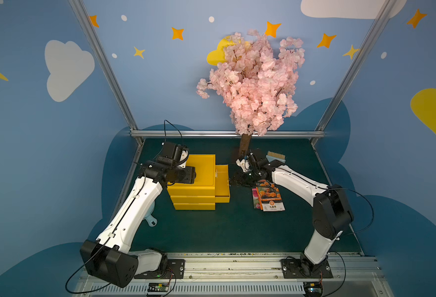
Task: Take the seed bags out of the drawer
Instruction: Close the drawer in the storage box.
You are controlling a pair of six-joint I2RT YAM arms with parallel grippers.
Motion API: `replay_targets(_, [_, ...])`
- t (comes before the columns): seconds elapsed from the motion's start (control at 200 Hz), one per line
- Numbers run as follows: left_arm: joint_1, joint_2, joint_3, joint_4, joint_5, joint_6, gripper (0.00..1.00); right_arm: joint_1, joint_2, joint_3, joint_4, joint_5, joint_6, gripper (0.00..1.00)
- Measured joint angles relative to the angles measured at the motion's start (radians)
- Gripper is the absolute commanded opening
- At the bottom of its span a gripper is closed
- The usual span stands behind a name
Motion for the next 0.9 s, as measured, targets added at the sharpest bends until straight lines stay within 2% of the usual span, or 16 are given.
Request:
replay_targets(0.375, [0.000, -0.019, 0.000, -0.035, -0.002, 0.000, 0.67, 0.030, 0.114, 0.079, 0.100, -0.090, 0.082, 0.54])
replay_targets(0.901, [0.001, -0.023, -0.001, -0.045, -0.005, 0.000, 0.67, 0.039, 0.184, 0.080, 0.268, -0.217, 0.198, 0.53])
